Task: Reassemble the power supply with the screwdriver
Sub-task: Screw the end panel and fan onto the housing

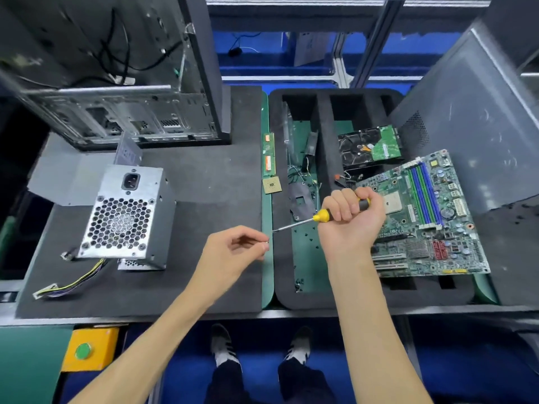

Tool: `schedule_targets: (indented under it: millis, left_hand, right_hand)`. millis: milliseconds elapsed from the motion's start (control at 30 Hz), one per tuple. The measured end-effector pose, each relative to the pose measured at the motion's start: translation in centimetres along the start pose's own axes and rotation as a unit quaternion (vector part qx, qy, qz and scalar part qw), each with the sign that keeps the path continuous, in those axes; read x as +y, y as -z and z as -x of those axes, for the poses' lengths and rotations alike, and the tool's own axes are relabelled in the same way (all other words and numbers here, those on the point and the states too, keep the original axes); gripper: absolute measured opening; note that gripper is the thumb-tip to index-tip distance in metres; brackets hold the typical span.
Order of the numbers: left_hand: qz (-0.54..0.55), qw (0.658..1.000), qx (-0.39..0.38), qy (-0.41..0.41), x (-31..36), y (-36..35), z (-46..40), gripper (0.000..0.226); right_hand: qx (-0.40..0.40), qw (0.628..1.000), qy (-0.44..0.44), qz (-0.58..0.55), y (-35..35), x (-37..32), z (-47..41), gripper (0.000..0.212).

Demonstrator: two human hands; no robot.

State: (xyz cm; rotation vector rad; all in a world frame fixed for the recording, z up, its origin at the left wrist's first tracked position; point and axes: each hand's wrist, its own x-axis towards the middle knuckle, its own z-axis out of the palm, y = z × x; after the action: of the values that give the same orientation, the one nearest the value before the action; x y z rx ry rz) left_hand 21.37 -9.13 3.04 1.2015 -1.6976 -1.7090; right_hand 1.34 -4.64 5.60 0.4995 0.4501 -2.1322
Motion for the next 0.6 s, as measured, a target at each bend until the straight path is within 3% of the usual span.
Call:
schedule_targets:
  millis: [300,467,600]
  left_hand:
    - [-0.006,0.999,-0.040,-0.005,-1.1,-2.1,-1.1,0.024]
    - [-0.112,0.991,-0.067,0.005,-1.4,-4.7,-2.5,0.019]
    - [-0.093,0.994,-0.022,0.059,-1.7,-6.8,-4.4,0.016]
  right_hand:
    - [0.014,0.999,0.037,-0.005,1.9,-2.2,-0.1,0.033]
    - [0.023,0.998,0.053,-0.014,2.8,-5.0,-0.6,0.034]
    - [0.033,0.998,0.057,-0.019,3.6,-6.8,-1.2,0.037]
